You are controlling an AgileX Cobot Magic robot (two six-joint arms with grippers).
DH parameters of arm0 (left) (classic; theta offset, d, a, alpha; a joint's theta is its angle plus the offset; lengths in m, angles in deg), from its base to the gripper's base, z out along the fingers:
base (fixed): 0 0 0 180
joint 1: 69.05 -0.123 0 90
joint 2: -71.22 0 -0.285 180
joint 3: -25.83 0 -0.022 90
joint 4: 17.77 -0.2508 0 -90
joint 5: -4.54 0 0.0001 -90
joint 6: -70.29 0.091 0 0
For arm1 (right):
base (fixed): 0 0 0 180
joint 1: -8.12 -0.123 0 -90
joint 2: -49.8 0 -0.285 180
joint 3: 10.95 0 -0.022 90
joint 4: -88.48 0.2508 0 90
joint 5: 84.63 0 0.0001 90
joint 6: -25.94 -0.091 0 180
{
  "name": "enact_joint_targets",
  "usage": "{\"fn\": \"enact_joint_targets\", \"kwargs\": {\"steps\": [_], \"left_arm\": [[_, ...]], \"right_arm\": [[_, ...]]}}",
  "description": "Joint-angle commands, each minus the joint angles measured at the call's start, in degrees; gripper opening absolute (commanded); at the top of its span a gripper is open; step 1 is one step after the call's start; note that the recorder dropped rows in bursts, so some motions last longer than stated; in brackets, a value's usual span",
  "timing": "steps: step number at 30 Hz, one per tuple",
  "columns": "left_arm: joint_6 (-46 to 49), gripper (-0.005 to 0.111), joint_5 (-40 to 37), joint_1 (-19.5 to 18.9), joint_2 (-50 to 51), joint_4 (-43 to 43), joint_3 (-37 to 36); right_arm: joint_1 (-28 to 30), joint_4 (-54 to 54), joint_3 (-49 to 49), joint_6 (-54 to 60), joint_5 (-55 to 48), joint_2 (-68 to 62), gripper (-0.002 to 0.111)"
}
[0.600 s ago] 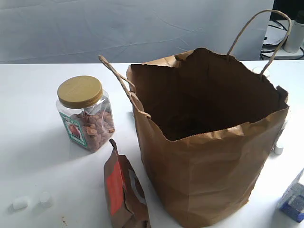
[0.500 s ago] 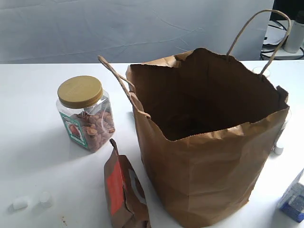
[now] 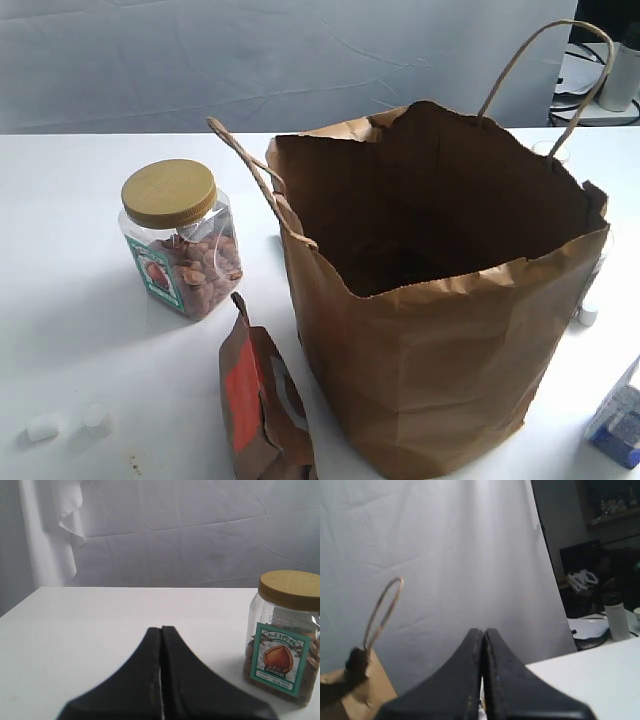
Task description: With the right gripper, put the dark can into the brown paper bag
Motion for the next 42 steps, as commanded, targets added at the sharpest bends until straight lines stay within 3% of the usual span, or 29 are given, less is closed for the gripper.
{"fn": "enact_joint_targets", "kwargs": {"steps": [1, 9, 13, 15, 20, 22, 24, 38, 42], "left_arm": [[-0.18, 0.0, 0.32, 0.35, -0.2, -0.15, -0.2], [-0.18, 0.0, 0.32, 0.35, -0.2, -0.15, -0.2], [-0.18, 0.0, 0.32, 0.35, -0.2, -0.15, -0.2], [-0.18, 0.0, 0.32, 0.35, -0.2, -0.15, -0.2], [-0.18, 0.0, 0.32, 0.35, -0.2, -0.15, -0.2], [-0.18, 0.0, 0.32, 0.35, -0.2, -0.15, -0.2], [-0.18, 0.0, 0.32, 0.35, -0.2, -0.15, -0.2], [-0.18, 0.0, 0.32, 0.35, -0.2, -0.15, -0.2], [-0.18, 0.0, 0.32, 0.35, -0.2, -0.15, -0.2]], "right_arm": [[0.46, 0.66, -6.85, 0.06, -5.01, -5.26, 0.0], [0.36, -12.2, -23.35, -6.85, -27.11, -31.12, 0.0], [-4.95, -18.4, -35.59, -12.7, -42.79, -46.07, 0.0], [-7.19, -20.46, -43.13, -15.56, -50.88, -54.55, 0.01], [-7.49, -19.0, -60.96, -15.56, -67.17, -74.46, 0.063], [-7.2, -19.1, -64.31, -15.33, -68.77, -79.57, 0.075], [-6.57, -19.1, -66.07, -14.96, -68.52, -83.44, 0.079], [-6.57, -19.1, -66.84, -11.73, -55.72, -94.38, 0.082], [-6.8, -20.13, -66.84, -11.49, -53.89, -96.71, 0.094]]}}
